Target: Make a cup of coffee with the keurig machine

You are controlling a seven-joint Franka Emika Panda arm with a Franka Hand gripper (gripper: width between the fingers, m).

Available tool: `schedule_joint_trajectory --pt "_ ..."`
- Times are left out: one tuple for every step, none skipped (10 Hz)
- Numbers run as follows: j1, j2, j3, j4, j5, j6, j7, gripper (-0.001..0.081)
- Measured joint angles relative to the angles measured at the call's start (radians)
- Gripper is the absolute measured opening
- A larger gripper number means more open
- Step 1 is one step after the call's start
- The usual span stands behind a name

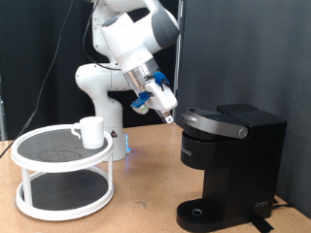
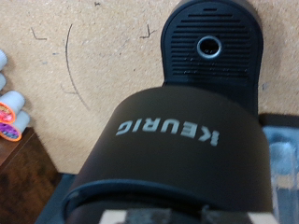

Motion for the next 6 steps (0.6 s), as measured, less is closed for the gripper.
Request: schedule_joint_trajectory --pt "0.000 -0.006 -0.001 0.005 0.037 -0.005 0.001 0.0000" --pt "0.002 -0.008 -0.001 0.019 0.073 -0.013 0.008 0.0000" --pt "0.004 -0.008 0.001 0.036 0.094 -0.019 0.024 0.0000" --pt "0.006 -0.008 0.009 0.051 0.097 -0.021 0.047 0.0000" --pt "0.009 -0.008 0.020 0.062 0.097 -0.021 0.067 0.0000" --pt "0.009 -0.008 0.031 0.068 0.093 -0.021 0.081 0.0000"
